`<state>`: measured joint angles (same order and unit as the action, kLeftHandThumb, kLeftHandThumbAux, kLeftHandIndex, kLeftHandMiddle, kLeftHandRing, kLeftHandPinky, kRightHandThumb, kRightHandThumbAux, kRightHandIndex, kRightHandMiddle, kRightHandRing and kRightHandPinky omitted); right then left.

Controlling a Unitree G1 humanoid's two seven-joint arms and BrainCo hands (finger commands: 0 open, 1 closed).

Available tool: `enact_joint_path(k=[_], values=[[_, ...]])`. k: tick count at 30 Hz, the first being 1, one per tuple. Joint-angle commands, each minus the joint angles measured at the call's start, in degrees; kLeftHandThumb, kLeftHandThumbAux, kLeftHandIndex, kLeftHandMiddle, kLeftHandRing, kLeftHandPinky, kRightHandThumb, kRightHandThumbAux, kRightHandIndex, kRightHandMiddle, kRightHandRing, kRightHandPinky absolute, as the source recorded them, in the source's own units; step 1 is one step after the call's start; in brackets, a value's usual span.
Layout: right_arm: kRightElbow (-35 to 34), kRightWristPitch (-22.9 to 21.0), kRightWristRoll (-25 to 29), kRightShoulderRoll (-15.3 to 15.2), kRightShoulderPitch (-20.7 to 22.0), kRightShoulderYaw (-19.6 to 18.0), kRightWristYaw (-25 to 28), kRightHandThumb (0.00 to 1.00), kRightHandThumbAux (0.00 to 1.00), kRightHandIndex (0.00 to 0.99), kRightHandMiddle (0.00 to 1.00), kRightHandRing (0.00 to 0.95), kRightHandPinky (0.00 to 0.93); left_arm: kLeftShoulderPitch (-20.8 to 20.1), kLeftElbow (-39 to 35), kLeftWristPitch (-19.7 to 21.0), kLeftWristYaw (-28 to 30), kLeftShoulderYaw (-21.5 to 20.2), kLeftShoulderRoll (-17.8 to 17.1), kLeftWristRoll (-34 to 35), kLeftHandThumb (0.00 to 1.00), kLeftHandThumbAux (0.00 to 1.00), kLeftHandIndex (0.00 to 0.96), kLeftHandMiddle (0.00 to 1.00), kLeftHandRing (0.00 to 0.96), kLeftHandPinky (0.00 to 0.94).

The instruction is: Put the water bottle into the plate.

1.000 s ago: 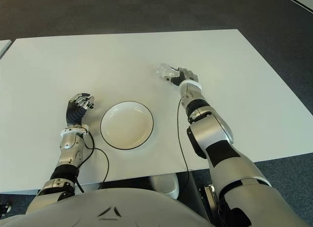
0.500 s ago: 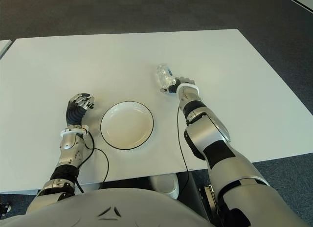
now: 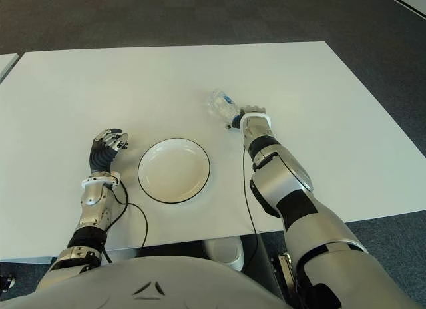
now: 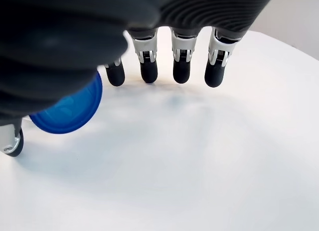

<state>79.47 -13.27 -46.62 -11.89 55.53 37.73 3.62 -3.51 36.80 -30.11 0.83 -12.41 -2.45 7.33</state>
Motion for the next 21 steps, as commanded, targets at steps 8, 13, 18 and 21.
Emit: enact_joint_path(k=[8,13,18,21], values=[[1.2,-0.3,-2.0,-0.7,-0.3,2.4,1.9,0.685,0.42,0.0,0.0,0.0,0.0,1.9,2.4,1.9,-0.8,-0.2,0.9,-0.1,0.712,0.708,0.436,0.605,0.579,0.568],[1.2,-0.4,-1.6,-0.7,-0.5,2.0,1.3,0.687,0.433,0.0,0.0,0.0,0.0,1.8,2.6,1.8,-0.7,-0.2,1.0,0.1,0.713,0.708,0.436,0.606,0.58,0.569],[1.1,-0.7,-0.8,-0.5,-0.5,1.0,0.1,0.684,0.453,0.014,0.0,0.0,0.0,1.8,2.7,1.9,-0.7,-0.3,1.0,0.1,0.712,0.708,0.436,0.605,0.579,0.567],[1.2,-0.6,-0.4,-0.5,-0.8,0.4,-0.7,0.687,0.464,0.076,0.0,0.0,0.0,1.9,2.7,1.7,-0.7,-0.3,1.1,0.1,0.712,0.709,0.436,0.604,0.579,0.565]])
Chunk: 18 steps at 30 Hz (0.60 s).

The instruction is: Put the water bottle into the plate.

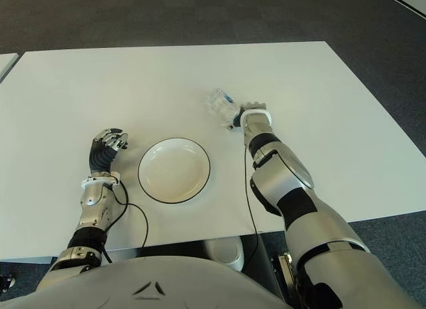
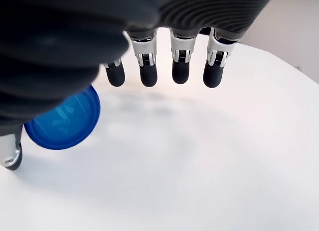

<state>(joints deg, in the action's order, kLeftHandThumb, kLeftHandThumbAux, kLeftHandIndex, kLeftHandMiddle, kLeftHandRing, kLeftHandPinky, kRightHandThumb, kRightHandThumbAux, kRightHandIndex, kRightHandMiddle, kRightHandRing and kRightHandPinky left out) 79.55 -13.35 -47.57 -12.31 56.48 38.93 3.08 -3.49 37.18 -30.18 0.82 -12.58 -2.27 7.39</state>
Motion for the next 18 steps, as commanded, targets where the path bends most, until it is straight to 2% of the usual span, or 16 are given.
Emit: enact_joint_path(k=[1,15,16,18], values=[[1.1,-0.5,0.6,-0.1,-1.8,-1.0,-0.3,0.688,0.468,0.113,0.0,0.0,0.0,1.8,2.3,1.8,-0.7,-0.1,0.9,0.1,0.712,0.709,0.436,0.603,0.579,0.565],[0.8,-0.2,1.3,0.1,-1.9,-2.9,-3.7,0.656,0.521,0.24,0.0,0.0,0.018,2.1,2.1,1.7,-0.7,-0.2,0.9,0.0,0.712,0.709,0.435,0.601,0.577,0.565],[0.8,-0.1,1.4,0.1,-1.9,-3.1,-4.0,0.675,0.588,0.304,0.017,0.004,0.06,2.1,2.1,1.7,-0.7,-0.2,0.9,0.0,0.712,0.709,0.435,0.601,0.576,0.564],[0.8,-0.1,1.8,0.2,-1.9,-3.7,-4.7,0.692,0.646,0.362,0.042,0.019,0.105,2.2,2.1,1.8,-0.7,-0.2,0.9,0.0,0.712,0.709,0.435,0.601,0.575,0.563]])
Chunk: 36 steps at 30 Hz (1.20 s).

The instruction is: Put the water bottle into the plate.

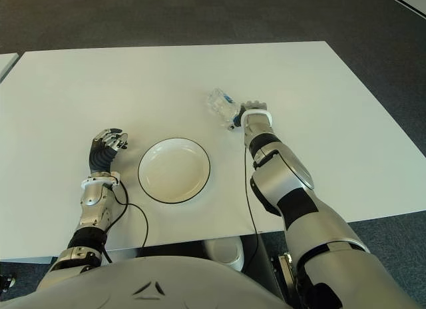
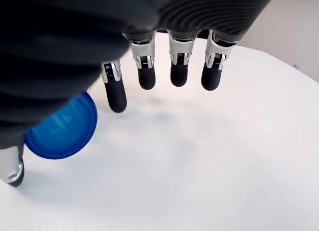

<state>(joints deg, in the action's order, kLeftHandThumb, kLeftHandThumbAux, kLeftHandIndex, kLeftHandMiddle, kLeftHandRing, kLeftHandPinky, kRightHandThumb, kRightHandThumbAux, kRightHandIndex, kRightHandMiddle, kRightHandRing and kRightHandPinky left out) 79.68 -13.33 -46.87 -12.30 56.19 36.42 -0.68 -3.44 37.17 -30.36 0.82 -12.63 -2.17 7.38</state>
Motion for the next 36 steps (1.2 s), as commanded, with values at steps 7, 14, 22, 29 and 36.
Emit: enact_joint_path(k=[7,14,22,29,36], values=[[0.1,-0.1,7.0,0.9,-2.1,-8.2,-6.8,0.711,0.702,0.423,0.162,0.106,0.192,2.1,2.1,2.1,-0.5,-0.3,0.8,0.4,0.711,0.709,0.435,0.599,0.574,0.563],[-0.3,0.7,13.5,1.9,-2.2,-15.6,-10.7,0.71,0.709,0.431,0.226,0.154,0.208,2.0,2.0,2.2,-0.1,-0.3,0.7,0.8,0.712,0.709,0.435,0.599,0.573,0.565],[-0.5,1.0,16.9,2.2,-2.1,-19.8,-11.5,0.708,0.715,0.434,0.316,0.275,0.346,2.1,2.0,2.2,-0.1,-0.2,0.6,0.7,0.711,0.709,0.435,0.599,0.573,0.563],[-0.9,1.5,22.3,2.8,-1.9,-26.0,-12.1,0.704,0.722,0.438,0.693,0.702,0.756,1.8,2.6,1.9,-0.1,-0.2,0.5,0.6,0.712,0.709,0.435,0.598,0.573,0.563],[-1.1,2.3,25.7,3.4,-1.6,-30.1,-11.6,0.7,0.725,0.437,0.822,0.823,0.858,1.5,2.9,1.9,0.0,-0.5,0.7,1.1,0.712,0.709,0.436,0.602,0.578,0.568]])
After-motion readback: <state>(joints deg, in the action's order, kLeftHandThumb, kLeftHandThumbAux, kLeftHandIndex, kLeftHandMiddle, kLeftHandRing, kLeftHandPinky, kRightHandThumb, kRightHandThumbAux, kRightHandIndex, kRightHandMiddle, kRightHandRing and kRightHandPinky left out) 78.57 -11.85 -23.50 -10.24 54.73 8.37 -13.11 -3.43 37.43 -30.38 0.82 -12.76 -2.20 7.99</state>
